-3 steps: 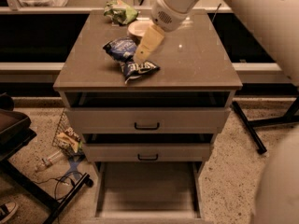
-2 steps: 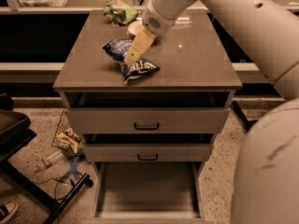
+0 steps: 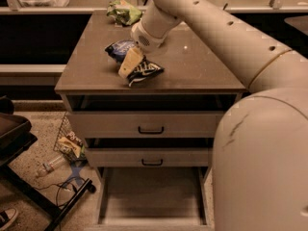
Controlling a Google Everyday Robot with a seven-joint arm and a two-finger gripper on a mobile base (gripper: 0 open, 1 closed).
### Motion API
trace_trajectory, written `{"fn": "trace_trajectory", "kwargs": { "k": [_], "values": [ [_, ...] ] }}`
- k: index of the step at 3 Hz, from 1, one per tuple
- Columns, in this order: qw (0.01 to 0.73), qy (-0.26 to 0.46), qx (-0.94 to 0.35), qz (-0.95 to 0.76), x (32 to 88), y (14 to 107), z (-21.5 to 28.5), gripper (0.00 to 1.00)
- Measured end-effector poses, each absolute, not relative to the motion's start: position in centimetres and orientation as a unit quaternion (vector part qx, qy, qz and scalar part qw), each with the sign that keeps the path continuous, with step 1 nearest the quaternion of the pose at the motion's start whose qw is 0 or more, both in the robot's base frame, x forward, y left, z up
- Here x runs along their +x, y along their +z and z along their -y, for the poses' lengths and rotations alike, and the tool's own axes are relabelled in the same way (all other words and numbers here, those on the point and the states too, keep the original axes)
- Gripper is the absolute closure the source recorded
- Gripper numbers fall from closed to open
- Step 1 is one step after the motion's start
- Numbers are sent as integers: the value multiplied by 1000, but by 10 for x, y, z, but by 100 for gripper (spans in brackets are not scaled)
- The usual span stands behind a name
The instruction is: Place blue chip bag into bottom drawer
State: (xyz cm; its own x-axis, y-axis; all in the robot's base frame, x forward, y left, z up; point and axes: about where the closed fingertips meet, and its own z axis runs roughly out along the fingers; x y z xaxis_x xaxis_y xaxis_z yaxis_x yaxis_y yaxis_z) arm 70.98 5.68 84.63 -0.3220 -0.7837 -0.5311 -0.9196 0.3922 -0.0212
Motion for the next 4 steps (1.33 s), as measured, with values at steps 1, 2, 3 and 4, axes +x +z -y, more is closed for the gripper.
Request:
{"fn": "trace_trajectory", "kwargs": {
  "k": [1,2,3,4],
  "values": [
    [225,159,-536,-798,711,828,-71,48],
    [224,159,-536,-798,711,827,-71,72],
    [224,160,-537,-798,711,827,-72,95],
    [224,160,-537,-798,711,830,-72,100]
  ]
}}
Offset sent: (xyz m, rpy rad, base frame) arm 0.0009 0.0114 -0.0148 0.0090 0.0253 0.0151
